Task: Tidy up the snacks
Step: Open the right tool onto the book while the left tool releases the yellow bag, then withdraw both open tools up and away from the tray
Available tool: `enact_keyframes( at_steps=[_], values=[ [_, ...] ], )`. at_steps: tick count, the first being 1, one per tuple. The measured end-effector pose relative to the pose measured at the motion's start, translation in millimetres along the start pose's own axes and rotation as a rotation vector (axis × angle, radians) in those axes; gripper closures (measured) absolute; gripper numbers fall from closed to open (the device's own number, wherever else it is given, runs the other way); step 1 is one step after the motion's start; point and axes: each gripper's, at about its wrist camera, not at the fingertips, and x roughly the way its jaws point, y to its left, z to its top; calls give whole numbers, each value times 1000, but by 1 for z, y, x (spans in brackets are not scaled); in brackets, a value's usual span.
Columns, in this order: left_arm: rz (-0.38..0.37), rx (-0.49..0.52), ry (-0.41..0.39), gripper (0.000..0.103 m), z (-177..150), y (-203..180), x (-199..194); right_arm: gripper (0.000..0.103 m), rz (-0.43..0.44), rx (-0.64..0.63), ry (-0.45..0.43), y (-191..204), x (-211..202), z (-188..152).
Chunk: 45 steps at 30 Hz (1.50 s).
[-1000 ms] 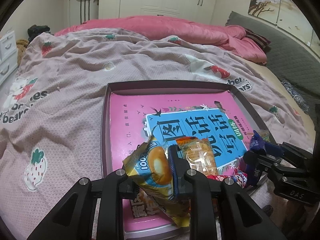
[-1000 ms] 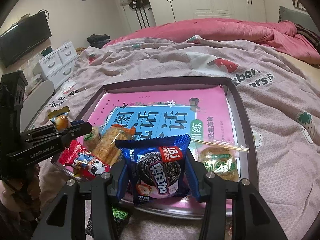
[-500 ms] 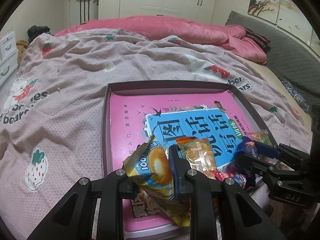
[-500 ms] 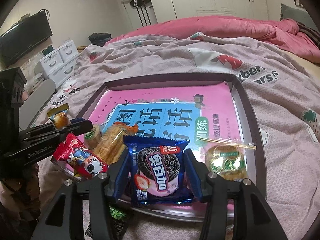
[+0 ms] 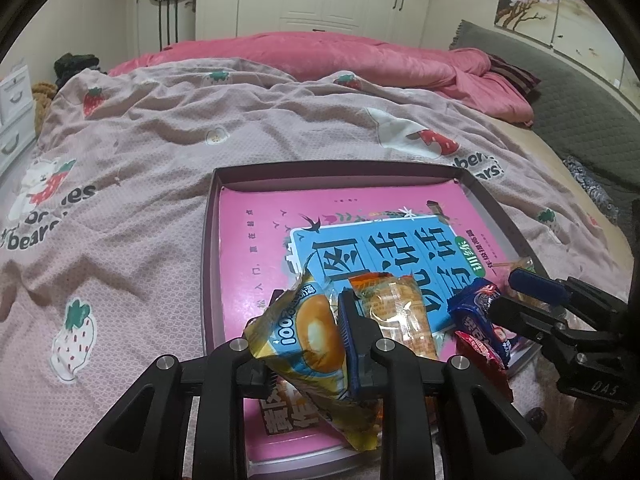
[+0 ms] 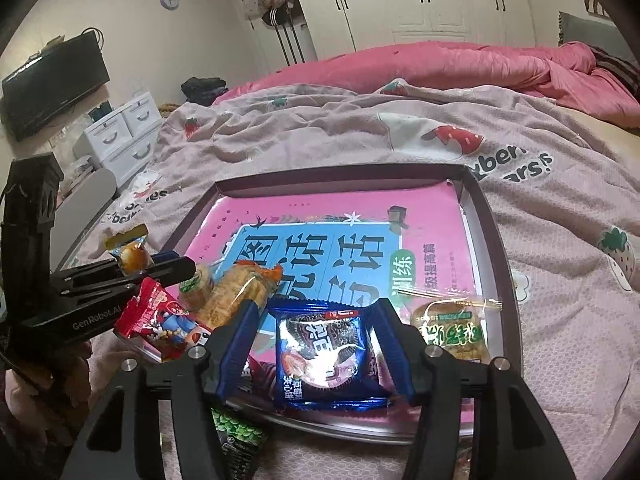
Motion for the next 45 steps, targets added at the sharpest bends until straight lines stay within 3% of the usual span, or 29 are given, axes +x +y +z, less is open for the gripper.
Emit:
enact_keyframes(
  at_steps=[2,6,17,45],
  values=[
    [7,1,-1,74,1,0,0,44,-3,1,-3,-1,-1,0],
    [14,-1,-5,60,1,1,-2,41,-8,3,-7,-2,-2,1],
    [23,-7,-27,50,7,5,-15,40,-39,-3,-26,-7,-15,1],
    [18,-58,-82,46,18,18,-45,38,-82,7,-124,-13,-65,8]
  ],
)
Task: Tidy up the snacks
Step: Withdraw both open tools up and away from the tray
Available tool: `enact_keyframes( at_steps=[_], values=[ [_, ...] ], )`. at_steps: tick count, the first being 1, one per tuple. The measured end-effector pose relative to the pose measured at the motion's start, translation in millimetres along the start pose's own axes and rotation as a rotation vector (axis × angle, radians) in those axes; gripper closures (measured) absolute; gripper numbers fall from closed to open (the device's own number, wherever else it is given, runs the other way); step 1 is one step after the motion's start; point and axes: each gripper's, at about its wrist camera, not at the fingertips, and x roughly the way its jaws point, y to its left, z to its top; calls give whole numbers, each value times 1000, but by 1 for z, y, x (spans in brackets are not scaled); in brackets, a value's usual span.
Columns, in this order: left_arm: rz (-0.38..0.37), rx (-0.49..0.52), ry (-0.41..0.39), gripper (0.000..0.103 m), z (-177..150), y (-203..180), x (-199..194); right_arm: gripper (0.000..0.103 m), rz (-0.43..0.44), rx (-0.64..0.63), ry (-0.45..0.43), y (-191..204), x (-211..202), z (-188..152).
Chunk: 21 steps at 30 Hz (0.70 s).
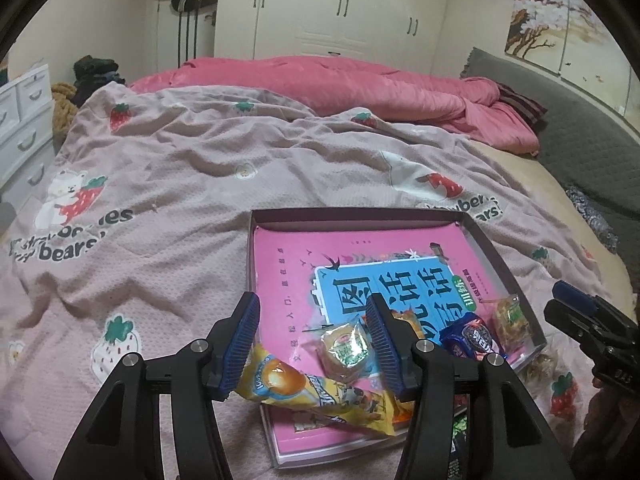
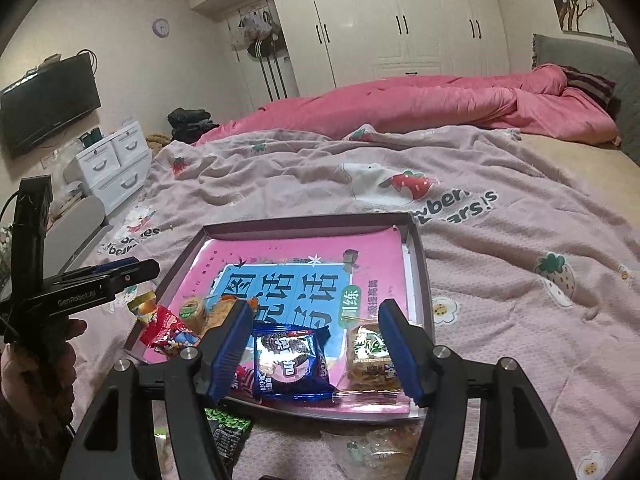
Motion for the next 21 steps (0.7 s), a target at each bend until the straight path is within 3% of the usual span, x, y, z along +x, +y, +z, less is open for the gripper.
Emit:
enact_keyframes(
  at_steps=[4,6,21],
  values=[
    [-6,0,-5,45,1,-1,-6,38,-12,-7,-6,1,-6,2],
    [-14,-1,-8,36,2,-1,-9,37,-14,-10,-14,2,-11,3],
    [-36,6,-5,34,1,-13,-40,30,-45,4,-74,-3,-49,8]
  ],
)
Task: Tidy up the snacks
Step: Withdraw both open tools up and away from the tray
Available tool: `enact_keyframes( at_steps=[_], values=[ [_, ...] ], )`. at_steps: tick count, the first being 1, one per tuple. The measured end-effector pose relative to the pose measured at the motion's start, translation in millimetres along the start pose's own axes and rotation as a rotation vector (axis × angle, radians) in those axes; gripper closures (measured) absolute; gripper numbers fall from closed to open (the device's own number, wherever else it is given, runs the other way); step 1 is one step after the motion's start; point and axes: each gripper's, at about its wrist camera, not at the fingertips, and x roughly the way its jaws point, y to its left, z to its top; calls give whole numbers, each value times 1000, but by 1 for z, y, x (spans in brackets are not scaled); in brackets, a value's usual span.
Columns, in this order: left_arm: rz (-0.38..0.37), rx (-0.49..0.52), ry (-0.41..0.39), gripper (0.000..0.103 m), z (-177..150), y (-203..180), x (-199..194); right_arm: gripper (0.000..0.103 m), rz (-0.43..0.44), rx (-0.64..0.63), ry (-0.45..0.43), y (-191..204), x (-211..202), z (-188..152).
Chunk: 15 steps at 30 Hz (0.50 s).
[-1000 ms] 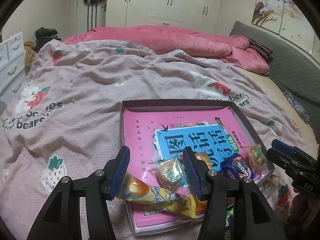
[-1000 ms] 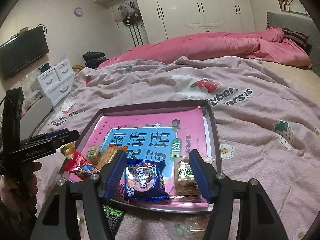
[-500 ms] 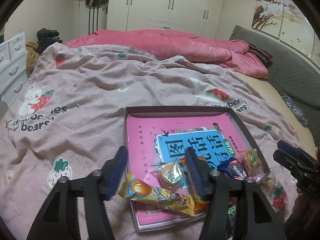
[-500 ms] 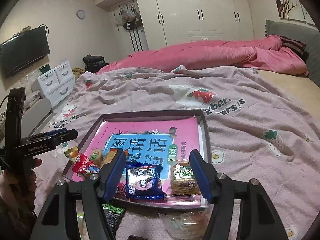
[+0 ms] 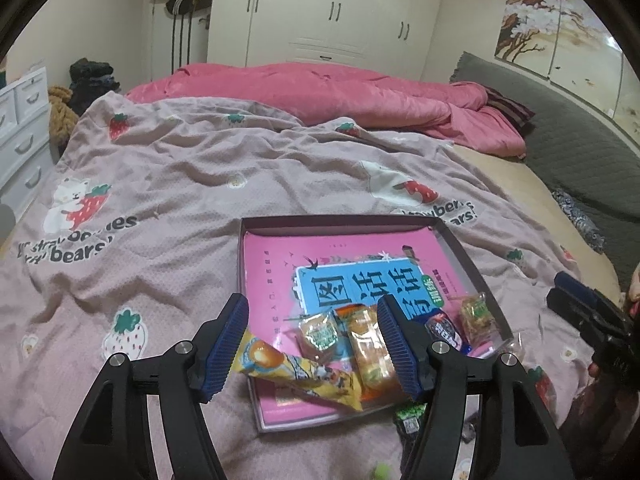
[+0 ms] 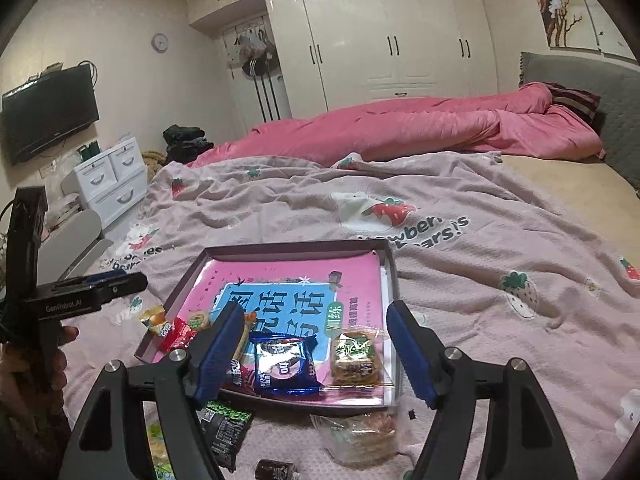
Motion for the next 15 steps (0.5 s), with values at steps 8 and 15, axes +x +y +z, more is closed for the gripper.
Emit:
enact_keyframes(
  at_steps=[8,15],
  values=[
    [-8,20,13,34,-8,-11,-17,29,-22,40,-26,-11,-16,4],
    [-19,-9,48,34,-24,-19,-33,28,-28,78,-18,-15,-25,-3]
  ],
)
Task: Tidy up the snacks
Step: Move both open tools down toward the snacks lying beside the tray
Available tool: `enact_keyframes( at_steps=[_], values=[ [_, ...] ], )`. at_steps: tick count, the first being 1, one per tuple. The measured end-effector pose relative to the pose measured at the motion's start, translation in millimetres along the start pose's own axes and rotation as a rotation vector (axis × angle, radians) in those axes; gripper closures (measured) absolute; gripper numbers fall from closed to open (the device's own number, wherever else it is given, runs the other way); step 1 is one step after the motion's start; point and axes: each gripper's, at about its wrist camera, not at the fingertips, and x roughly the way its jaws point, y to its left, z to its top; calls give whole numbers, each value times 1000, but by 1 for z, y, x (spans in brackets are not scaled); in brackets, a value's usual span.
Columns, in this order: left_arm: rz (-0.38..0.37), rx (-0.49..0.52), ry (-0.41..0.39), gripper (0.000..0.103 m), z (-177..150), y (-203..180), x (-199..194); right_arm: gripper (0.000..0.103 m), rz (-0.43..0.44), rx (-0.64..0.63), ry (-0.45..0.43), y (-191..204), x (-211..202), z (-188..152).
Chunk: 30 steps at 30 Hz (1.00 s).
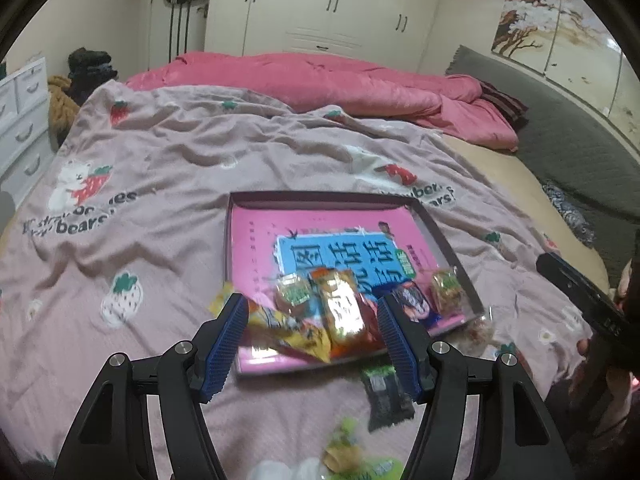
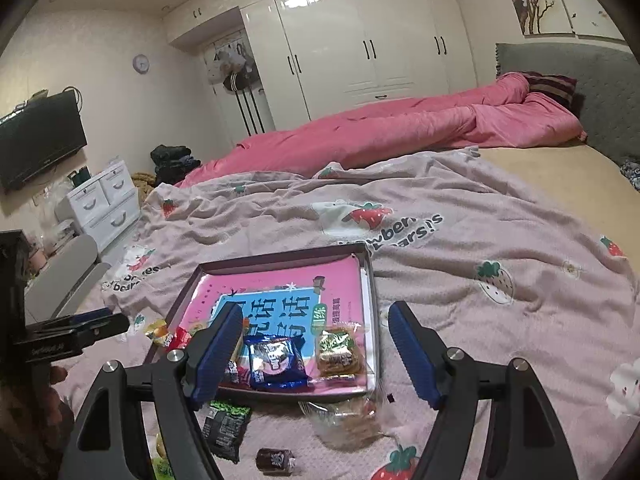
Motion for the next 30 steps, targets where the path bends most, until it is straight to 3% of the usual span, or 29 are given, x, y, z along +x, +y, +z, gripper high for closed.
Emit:
enact_keyframes(
  at_steps=[15,30],
  values=[
    [-11,14,74,34,-39,-19,-5,24,11,-126,51,40,-11,-30],
    [-4,34,105,34,-56,-28,-11,24,28,-109,106,49,-12,-51]
  ],
)
